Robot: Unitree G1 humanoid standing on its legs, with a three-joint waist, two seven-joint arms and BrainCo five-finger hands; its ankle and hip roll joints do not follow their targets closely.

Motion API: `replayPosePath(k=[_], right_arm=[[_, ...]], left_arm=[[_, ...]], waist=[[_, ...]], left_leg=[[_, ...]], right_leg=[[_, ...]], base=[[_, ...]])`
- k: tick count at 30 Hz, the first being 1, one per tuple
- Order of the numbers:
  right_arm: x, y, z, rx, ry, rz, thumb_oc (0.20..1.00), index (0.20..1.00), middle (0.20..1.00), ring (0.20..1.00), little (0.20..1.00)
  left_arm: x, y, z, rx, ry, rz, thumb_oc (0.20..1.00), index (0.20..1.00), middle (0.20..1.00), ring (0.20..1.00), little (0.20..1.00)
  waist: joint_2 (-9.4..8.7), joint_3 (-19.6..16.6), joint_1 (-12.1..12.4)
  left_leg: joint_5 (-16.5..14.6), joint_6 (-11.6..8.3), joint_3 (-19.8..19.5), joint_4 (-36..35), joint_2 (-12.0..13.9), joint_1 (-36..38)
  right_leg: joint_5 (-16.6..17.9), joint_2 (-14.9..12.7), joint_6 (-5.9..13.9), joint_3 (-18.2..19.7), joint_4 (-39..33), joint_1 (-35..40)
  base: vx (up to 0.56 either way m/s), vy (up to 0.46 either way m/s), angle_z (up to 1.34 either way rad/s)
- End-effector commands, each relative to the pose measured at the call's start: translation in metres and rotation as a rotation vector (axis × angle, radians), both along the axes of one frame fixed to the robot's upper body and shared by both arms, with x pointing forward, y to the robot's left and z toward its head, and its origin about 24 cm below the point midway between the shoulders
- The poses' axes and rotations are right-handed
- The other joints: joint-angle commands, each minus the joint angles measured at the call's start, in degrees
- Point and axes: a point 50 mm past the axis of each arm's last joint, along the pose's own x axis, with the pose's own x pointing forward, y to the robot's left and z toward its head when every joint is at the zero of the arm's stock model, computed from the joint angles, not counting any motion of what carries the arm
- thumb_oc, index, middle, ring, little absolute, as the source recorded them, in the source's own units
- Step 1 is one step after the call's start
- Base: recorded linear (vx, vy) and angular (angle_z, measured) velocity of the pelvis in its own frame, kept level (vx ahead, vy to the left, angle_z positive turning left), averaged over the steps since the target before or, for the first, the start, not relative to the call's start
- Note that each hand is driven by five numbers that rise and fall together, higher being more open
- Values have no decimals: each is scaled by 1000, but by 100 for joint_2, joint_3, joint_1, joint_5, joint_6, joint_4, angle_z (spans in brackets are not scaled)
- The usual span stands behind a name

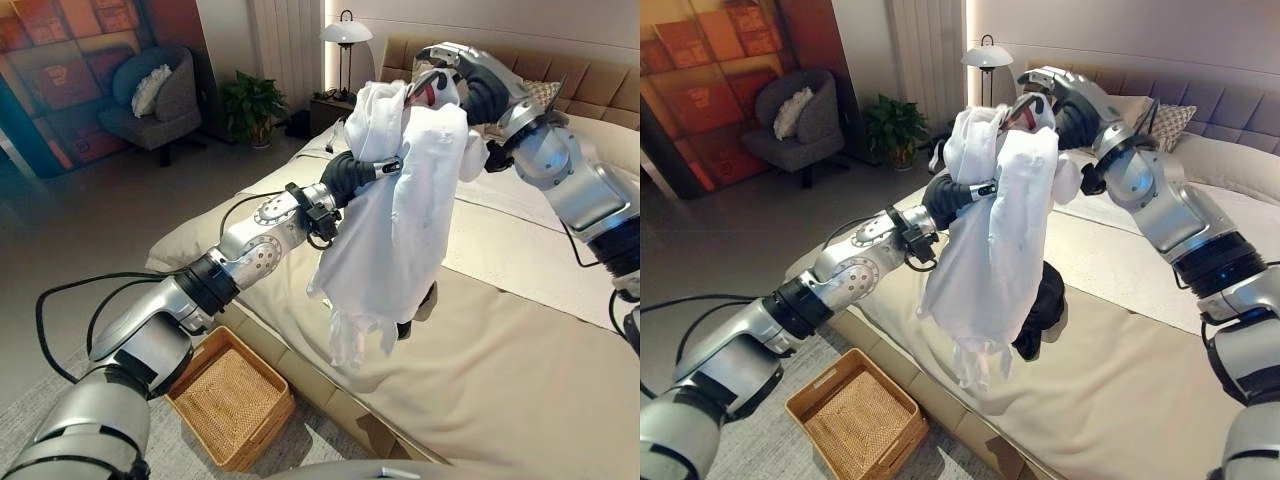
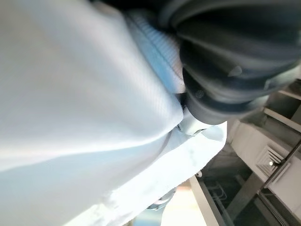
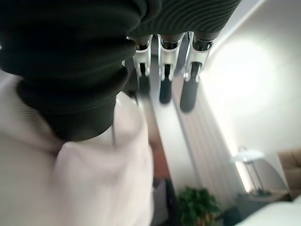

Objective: Pick up clothes into the bucket

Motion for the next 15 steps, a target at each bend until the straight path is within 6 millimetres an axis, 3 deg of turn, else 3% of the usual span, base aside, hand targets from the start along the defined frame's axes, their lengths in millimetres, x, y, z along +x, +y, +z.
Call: replayPosePath(k=[1,9,11,14,15], right_arm=[[2,-18,19,38,-53,-75,1000,1000,1000,1000,1000],[-1,-46,-21,144,42,-158,1000,1000,1000,1000,1000],[-7,-65,-42,176,103,-211,1000,1000,1000,1000,1000],[-13,-77,-51,210,128,-242,1000,1000,1000,1000,1000],[-19,-90,-64,252,167,-279,1000,1000,1000,1000,1000]], left_arm=[[15,20,40,-177,-97,130,200,200,200,200,200],[27,52,43,-210,-116,333,200,200,200,200,200],[31,87,46,-157,-186,517,200,200,200,200,200],[29,103,48,-113,-230,592,200,200,200,200,200],[27,126,54,-34,-312,702,200,200,200,200,200]], waist=[[-341,-82,188],[-332,32,255],[-318,108,291],[-321,148,327],[-316,196,353]], left_leg=[[-673,53,-5,411,-129,87],[-684,74,-53,451,-144,29],[-691,84,-72,478,-148,0],[-696,82,-90,515,-153,-28],[-692,81,-106,536,-155,-58]], right_leg=[[-130,-421,431,-104,503,-160],[-146,-441,426,-150,542,-200],[-151,-445,419,-154,547,-217],[-163,-449,416,-179,562,-229],[-165,-454,416,-198,571,-241]], base=[[0,0,0],[0,0,0],[0,0,0],[1,-2,3],[2,-3,8]])
